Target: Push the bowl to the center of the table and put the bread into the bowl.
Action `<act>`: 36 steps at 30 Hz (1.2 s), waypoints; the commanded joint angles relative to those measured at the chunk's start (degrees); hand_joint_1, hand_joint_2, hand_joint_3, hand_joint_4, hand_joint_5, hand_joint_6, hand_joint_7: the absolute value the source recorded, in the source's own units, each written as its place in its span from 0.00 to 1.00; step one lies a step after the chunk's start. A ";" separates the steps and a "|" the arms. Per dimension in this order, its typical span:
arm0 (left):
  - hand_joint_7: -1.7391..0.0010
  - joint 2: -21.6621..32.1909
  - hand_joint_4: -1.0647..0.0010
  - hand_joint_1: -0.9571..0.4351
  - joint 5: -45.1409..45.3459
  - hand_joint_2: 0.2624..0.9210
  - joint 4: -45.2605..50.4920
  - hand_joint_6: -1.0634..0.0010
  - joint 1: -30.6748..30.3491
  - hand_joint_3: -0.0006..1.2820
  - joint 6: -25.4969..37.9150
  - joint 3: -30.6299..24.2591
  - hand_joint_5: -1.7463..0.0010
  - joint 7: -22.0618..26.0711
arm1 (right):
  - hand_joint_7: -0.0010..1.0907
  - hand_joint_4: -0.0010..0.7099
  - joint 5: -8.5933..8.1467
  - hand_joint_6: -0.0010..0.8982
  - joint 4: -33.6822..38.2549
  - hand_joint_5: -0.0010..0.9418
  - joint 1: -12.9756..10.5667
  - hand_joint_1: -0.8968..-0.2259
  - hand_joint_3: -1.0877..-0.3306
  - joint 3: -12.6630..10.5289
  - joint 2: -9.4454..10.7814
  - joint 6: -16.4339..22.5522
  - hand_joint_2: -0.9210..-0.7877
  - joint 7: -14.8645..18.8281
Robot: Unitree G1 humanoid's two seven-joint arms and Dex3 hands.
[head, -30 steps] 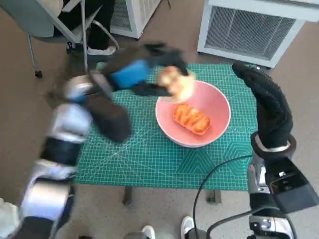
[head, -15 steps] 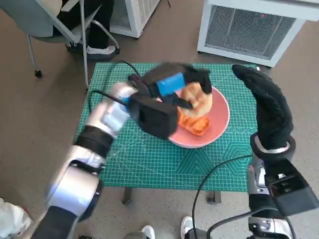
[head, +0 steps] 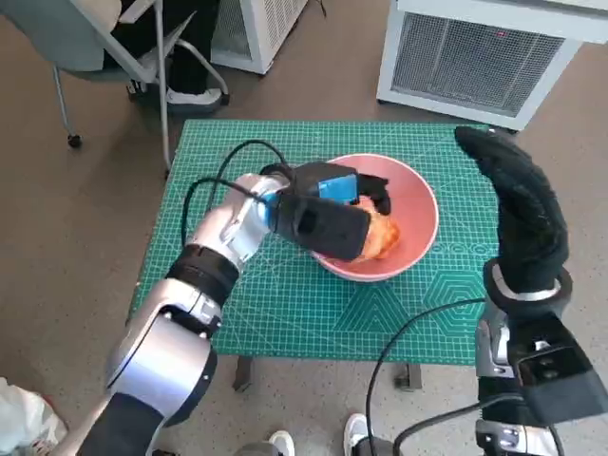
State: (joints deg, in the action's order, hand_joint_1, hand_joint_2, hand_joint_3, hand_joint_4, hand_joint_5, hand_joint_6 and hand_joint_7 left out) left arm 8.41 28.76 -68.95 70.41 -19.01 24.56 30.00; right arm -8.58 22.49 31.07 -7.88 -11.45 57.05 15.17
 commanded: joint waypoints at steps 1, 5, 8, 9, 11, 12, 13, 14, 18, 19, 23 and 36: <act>0.88 1.58 0.90 0.46 -2.14 0.91 2.05 0.84 -0.04 0.04 -2.60 -2.02 0.99 -0.53 | 0.60 0.37 1.06 0.00 0.33 0.00 -0.74 0.54 0.36 -0.17 -0.63 -0.69 0.00 -0.51; 0.89 3.06 0.92 0.39 -5.51 0.93 2.87 0.85 -1.47 0.03 -7.14 -4.97 1.00 -0.38 | 0.60 0.37 0.98 0.00 0.70 0.00 -0.13 0.54 0.36 -0.30 -0.93 -0.88 0.00 -0.48; 0.88 4.30 0.91 0.34 -9.96 0.95 4.04 0.84 -3.20 0.03 -12.42 -8.58 0.99 0.46 | 0.60 0.37 0.83 0.00 0.19 0.00 0.04 0.53 0.36 -0.40 -1.12 -1.34 0.00 -0.59; 0.88 4.64 0.90 0.33 -11.49 0.96 4.30 0.83 -3.77 0.03 -14.40 -9.82 0.99 0.71 | 0.60 0.37 0.91 0.00 0.06 0.00 0.13 0.53 0.37 -0.44 -1.17 -1.49 0.00 -0.72; 0.87 4.98 0.87 0.31 -14.92 0.98 4.37 0.81 -4.87 0.03 -18.47 -12.66 0.98 1.14 | 0.60 0.37 1.02 0.00 -0.10 0.01 0.35 0.52 0.37 -0.57 -1.25 -1.78 0.00 -1.01; 0.87 4.87 0.87 0.31 -16.74 0.98 4.28 0.80 -5.45 0.03 -20.26 -14.25 0.98 1.07 | 0.60 0.37 0.87 0.00 0.09 0.01 0.58 0.51 0.37 -0.63 -1.33 -1.89 0.00 -1.06; 0.87 4.79 0.84 0.30 -18.03 0.99 4.15 0.78 -5.83 0.04 -21.54 -15.31 0.98 1.04 | 0.60 0.37 0.76 0.00 0.22 0.01 0.73 0.51 0.37 -0.66 -1.41 -1.97 0.00 -1.09; 0.86 4.70 0.82 0.30 -18.73 0.99 3.95 0.76 -5.99 0.05 -22.29 -15.92 0.97 1.07 | 0.60 0.37 0.67 0.00 0.36 0.01 0.85 0.51 0.37 -0.67 -1.48 -2.02 0.00 -1.11; 0.82 2.94 0.77 0.31 -25.34 1.00 5.05 0.78 -8.59 0.14 -26.76 -21.18 0.97 0.28 | 0.60 0.37 0.42 0.00 0.50 0.00 1.55 0.49 0.37 -0.77 -1.47 -2.36 0.00 -1.33; 0.81 1.84 0.73 0.32 -27.78 1.00 5.71 0.76 -9.60 0.13 -27.48 -22.88 0.98 0.36 | 0.60 0.37 0.46 0.00 0.45 0.01 1.79 0.49 0.38 -0.82 -1.39 -2.53 0.00 -1.49; 0.79 -2.03 0.65 0.35 -35.18 1.00 9.32 0.70 -13.36 0.15 -28.76 -27.21 0.97 0.73 | 0.60 0.38 0.21 0.00 0.56 0.01 2.87 0.48 0.38 -0.88 -1.26 -3.12 0.00 -1.77; 0.79 -7.51 0.67 0.36 -41.62 1.00 22.05 0.75 -23.24 0.22 -28.81 -29.16 1.00 -0.43 | 0.59 0.39 -3.68 0.00 1.87 0.01 6.87 0.48 0.41 0.07 -0.61 -4.91 0.00 0.45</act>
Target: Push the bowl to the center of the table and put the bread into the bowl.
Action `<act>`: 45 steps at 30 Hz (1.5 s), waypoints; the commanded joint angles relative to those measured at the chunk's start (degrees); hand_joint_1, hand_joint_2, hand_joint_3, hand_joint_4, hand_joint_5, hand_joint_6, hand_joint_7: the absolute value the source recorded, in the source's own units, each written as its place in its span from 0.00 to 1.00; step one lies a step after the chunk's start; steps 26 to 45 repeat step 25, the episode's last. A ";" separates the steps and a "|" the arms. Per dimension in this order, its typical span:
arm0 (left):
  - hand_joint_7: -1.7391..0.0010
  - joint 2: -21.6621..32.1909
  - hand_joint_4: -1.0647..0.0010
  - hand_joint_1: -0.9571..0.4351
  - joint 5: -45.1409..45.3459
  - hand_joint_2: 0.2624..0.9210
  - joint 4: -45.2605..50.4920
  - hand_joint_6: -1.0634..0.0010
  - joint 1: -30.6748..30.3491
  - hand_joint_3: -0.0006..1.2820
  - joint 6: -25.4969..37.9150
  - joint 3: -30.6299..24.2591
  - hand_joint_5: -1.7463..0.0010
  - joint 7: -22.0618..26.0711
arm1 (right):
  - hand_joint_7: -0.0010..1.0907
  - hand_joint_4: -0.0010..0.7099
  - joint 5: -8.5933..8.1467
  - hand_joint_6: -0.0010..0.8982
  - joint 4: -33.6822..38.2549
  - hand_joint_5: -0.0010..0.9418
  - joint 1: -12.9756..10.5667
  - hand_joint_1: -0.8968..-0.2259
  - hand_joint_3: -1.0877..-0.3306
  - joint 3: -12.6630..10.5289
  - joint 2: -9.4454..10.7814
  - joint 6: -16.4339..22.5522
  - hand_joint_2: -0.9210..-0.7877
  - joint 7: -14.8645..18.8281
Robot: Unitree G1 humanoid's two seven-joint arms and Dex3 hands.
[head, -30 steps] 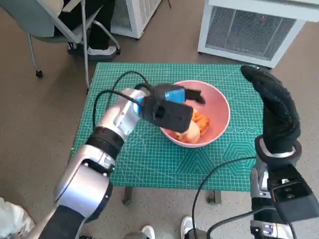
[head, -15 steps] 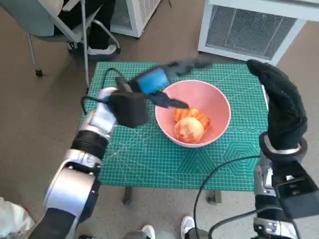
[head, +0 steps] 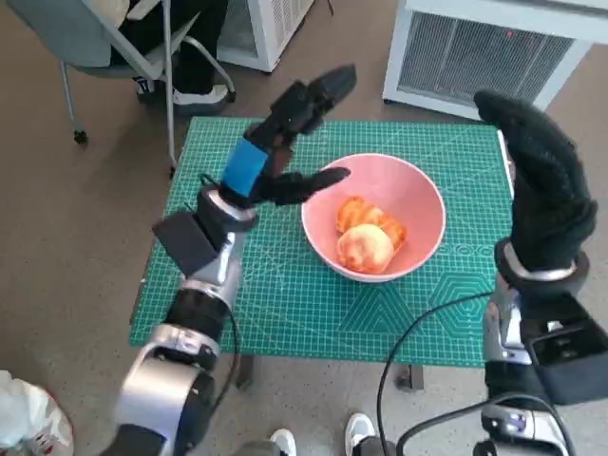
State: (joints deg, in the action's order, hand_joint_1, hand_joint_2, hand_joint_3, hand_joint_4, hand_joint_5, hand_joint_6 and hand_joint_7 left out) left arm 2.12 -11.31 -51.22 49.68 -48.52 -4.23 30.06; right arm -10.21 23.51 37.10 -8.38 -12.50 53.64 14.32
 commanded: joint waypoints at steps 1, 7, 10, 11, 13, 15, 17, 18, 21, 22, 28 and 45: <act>0.79 -1.40 0.68 0.36 -1.63 1.00 5.02 0.75 -2.96 0.23 1.03 -0.30 1.00 -0.57 | 0.59 0.39 -2.37 0.00 0.78 0.01 0.98 0.48 0.41 0.63 0.45 -1.77 0.00 1.51; 0.78 -2.20 0.69 0.36 -0.89 1.00 8.76 0.80 -5.35 0.24 2.44 0.08 1.00 -1.83 | 0.59 0.38 -2.90 0.00 -0.14 0.01 1.32 0.50 0.41 1.06 0.67 -3.31 0.00 2.13; 0.77 -2.47 0.70 0.36 -0.52 1.00 10.00 0.82 -6.28 0.24 2.46 -0.01 1.00 -2.84 | 0.59 0.38 -2.52 0.00 -0.76 0.00 1.36 0.49 0.41 1.41 0.79 -4.02 0.00 2.07; 0.77 -2.55 0.70 0.35 -0.51 1.00 10.50 0.83 -6.56 0.25 2.52 -0.06 1.00 -3.21 | 0.59 0.38 -2.44 0.00 -0.96 0.00 1.36 0.49 0.41 1.51 0.81 -4.30 0.00 2.04; 0.75 -2.79 0.71 0.35 -0.49 1.00 11.65 0.84 -7.23 0.25 2.69 -0.10 1.00 -4.00 | 0.59 0.38 -2.21 0.00 -1.36 0.00 1.32 0.48 0.41 1.73 0.90 -4.82 0.00 1.94; 0.74 -3.01 0.72 0.35 -0.57 1.00 12.73 0.86 -7.90 0.25 2.87 -0.05 1.00 -4.58 | 0.60 0.38 -1.83 0.00 -1.75 0.00 1.26 0.47 0.42 1.89 0.98 -5.25 0.00 1.71; 0.74 -3.32 0.72 0.34 -0.79 1.00 13.72 0.86 -8.59 0.26 2.96 0.09 1.00 -4.93 | 0.60 0.38 -1.19 0.00 -2.20 0.00 1.17 0.47 0.42 2.04 1.04 -5.64 0.00 1.36; 0.73 -3.41 0.72 0.34 -0.80 1.00 14.17 0.86 -8.85 0.26 3.09 0.20 1.00 -5.10 | 0.60 0.37 -1.05 0.00 -2.47 0.00 1.07 0.47 0.42 2.05 1.04 -5.81 0.00 1.29; 0.73 -3.95 0.71 0.34 -0.67 1.00 15.54 0.86 -9.98 0.26 2.80 0.65 1.00 -5.57 | 0.60 0.37 -0.11 0.00 -3.49 0.00 0.68 0.47 0.42 2.11 1.08 -6.35 0.00 0.92; 0.73 -4.04 0.71 0.33 -0.61 1.00 15.91 0.85 -10.24 0.26 2.79 0.77 1.00 -5.69 | 0.59 0.37 0.08 0.00 -3.78 0.00 0.57 0.47 0.42 2.09 1.10 -6.52 0.00 0.86; 0.72 -4.30 0.71 0.33 -0.22 1.00 17.21 0.85 -11.08 0.26 2.39 1.29 0.99 -6.06 | 0.59 0.36 0.47 0.00 -4.63 0.00 0.15 0.46 0.42 2.03 1.02 -7.06 0.00 0.79; 0.72 -4.30 0.71 0.33 -0.22 1.00 17.21 0.85 -11.08 0.26 2.39 1.29 0.99 -6.06 | 0.59 0.36 0.47 0.00 -4.63 0.00 0.15 0.46 0.42 2.03 1.02 -7.06 0.00 0.79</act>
